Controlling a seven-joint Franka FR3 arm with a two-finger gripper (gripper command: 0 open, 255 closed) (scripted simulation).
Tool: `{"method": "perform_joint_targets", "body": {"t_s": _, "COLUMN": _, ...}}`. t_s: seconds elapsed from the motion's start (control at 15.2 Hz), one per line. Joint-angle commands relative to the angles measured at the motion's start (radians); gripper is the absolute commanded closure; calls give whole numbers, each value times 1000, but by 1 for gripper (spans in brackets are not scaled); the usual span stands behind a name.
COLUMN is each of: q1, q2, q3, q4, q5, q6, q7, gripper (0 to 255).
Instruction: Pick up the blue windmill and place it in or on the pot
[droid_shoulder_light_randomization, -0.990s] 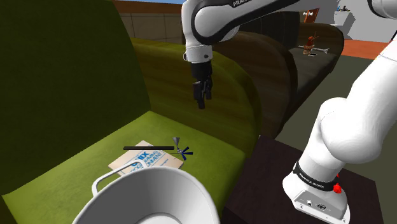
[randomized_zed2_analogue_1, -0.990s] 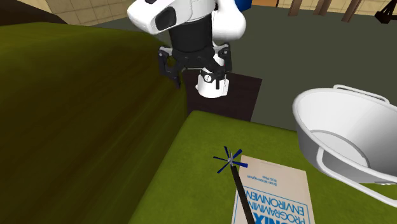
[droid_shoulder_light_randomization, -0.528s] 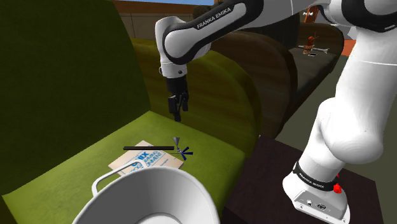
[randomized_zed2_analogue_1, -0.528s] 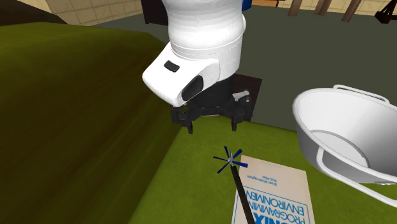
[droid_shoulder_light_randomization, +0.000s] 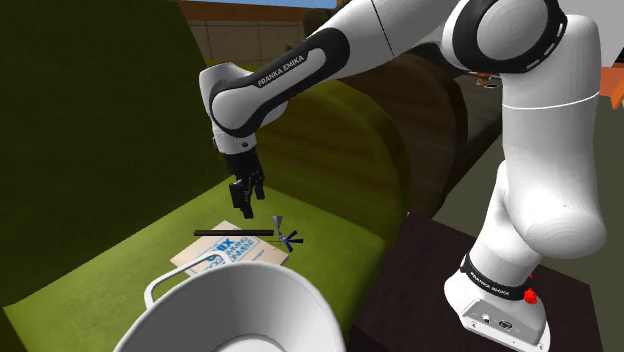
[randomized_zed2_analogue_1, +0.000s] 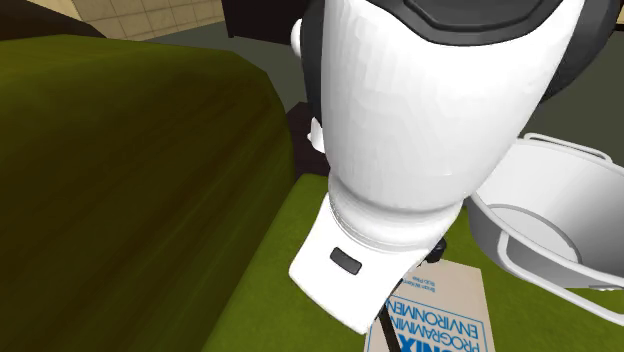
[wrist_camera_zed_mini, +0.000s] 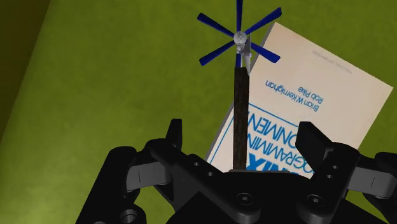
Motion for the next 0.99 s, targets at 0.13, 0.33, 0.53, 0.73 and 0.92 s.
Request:
{"method": "perform_joint_targets", "body": {"t_s": 0.13, "q1": 26, "q2": 130, "q3": 13, "q4": 127, "q5": -16, "q6": -17, "q7": -8, "gripper": 0}}
{"method": "perform_joint_targets", "body": {"t_s": 0.33, "q1": 28, "q2": 138, "q3": 13, "q4": 97, "q5": -17, "q6": 21, "q7": -8, "gripper": 0}}
{"method": "perform_joint_targets", "body": {"t_s": 0.53, "q1": 30, "q2": 147, "q3": 13, "q4": 70, "q5": -17, "q6": 58, "q7": -8, "gripper": 0}}
{"method": "perform_joint_targets", "body": {"t_s": 0.73, "q1": 31, "q2": 152, "q3": 13, "q4": 56, "q5": -17, "q6": 77, "q7": -8, "gripper": 0}}
{"method": "perform_joint_targets", "body": {"t_s": 0.92, "q1": 31, "q2": 153, "q3": 13, "q4": 56, "q5": -17, "q6": 77, "q7": -8, "gripper": 0}}
